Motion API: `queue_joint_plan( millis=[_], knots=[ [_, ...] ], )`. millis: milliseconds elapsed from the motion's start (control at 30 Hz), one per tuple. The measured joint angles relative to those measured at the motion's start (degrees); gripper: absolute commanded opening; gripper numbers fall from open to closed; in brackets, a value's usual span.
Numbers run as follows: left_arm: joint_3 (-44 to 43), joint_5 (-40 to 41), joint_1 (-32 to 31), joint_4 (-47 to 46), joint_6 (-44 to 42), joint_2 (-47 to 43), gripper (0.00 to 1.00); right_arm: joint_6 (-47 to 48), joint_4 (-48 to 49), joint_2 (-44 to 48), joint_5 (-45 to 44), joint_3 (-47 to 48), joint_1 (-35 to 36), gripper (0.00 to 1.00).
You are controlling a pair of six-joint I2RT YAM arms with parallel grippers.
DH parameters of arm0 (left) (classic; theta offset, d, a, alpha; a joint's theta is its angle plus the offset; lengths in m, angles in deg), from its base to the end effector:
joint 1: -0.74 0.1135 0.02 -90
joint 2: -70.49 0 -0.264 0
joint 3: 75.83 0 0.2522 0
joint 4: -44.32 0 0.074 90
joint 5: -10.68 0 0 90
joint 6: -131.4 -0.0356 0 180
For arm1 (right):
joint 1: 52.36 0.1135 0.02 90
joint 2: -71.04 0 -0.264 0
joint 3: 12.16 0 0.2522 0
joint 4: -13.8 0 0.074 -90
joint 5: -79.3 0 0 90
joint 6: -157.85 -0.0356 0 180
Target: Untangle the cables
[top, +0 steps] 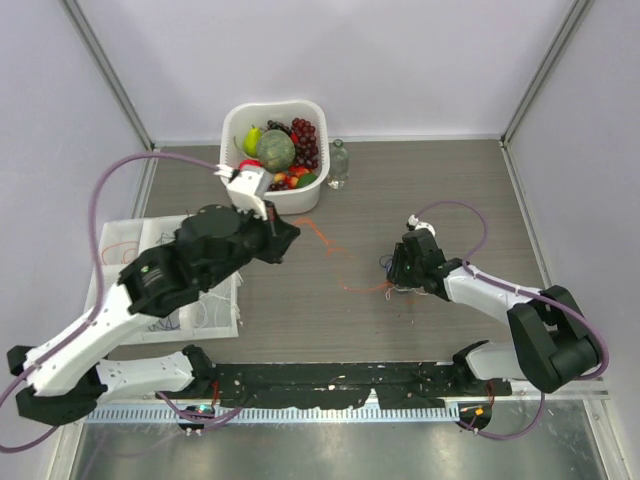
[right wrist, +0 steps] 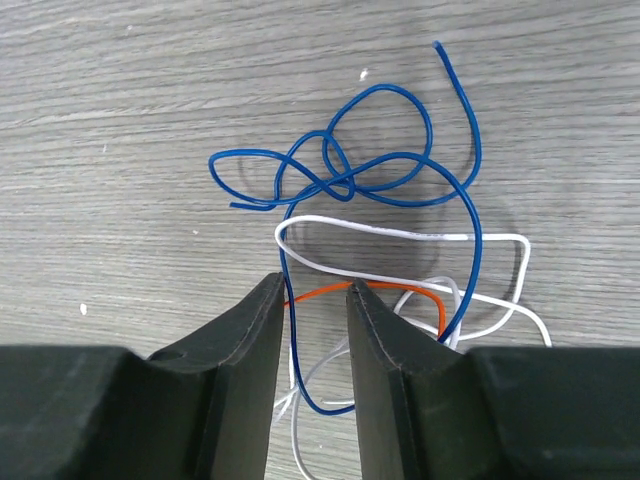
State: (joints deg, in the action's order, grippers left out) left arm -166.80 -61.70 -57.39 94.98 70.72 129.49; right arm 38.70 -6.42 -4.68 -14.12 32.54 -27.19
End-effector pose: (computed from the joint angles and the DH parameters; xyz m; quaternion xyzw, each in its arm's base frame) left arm 0.1149 -0.1643 0.4387 0.1133 0.7999 -0.3082 0.5023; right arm 0.2177 0.1000 0.1540 0.0426 0.9420 0.1264 0.3080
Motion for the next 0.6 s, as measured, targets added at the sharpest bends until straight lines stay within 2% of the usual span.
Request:
queue_joint_plan(
  millis=[133, 300, 467, 600],
  knots=[
    [-3.48, 3.13, 0.0, 5.31, -0.76, -5.38, 0.0, -0.63, -0.76, -0.04, -2.25, 0.35, 0.0, 0.43],
    [-15.61, 8.0, 0.0, 12.41, -3.04, -7.78, 0.0, -1.44, -1.79, 0.52, -5.6, 0.35, 0.0, 0.57],
    [-27.82, 12.35, 0.0, 16.15, -5.95, -10.91, 0.0, -2.58, -3.58, 1.4, -8.68, 0.33, -0.63, 0.61],
    [-32.28, 16.11, 0.02, 18.23, -7.28, -13.38, 0.0, -3.43, -5.01, 3.93, -10.64, -0.79, -1.22, 0.66]
  ],
)
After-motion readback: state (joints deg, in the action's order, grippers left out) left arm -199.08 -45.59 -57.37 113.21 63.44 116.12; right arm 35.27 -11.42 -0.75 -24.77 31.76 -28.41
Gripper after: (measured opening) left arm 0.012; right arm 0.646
